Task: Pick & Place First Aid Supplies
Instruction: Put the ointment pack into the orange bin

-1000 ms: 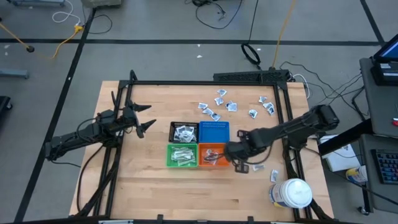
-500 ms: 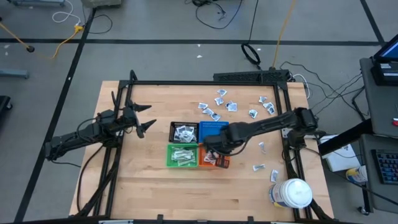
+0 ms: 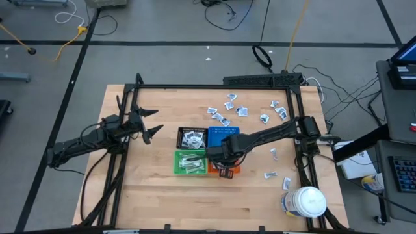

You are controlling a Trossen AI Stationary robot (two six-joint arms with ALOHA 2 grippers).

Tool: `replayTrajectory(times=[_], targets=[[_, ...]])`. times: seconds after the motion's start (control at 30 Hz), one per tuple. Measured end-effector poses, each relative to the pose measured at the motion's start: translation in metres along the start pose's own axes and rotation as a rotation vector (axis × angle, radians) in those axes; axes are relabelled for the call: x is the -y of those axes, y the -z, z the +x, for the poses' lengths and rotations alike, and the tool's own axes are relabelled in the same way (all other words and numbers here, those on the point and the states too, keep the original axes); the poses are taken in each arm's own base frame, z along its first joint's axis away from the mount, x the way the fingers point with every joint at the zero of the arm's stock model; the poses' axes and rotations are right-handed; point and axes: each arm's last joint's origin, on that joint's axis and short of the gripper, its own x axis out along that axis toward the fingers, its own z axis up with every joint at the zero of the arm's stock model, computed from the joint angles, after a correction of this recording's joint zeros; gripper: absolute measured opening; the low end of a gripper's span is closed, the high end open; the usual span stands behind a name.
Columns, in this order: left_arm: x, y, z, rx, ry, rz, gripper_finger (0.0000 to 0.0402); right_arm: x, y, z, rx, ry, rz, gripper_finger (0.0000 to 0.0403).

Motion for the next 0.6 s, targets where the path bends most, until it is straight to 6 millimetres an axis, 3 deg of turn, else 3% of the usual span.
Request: replayTrajectory(times=[0.33, 0.6], targets=[[0.0, 0.0, 0.0, 0.0, 0.0, 0.0, 0.0365, 0.0003, -0.0036, 0.0009, 0.045, 0.017, -0.022, 0.0017], [0.0, 0.0, 0.0, 0.0, 0.0, 0.0, 0.0365, 0.0038, -0.0049, 0.001, 0.043, 0.014, 0.012, 0.0101]])
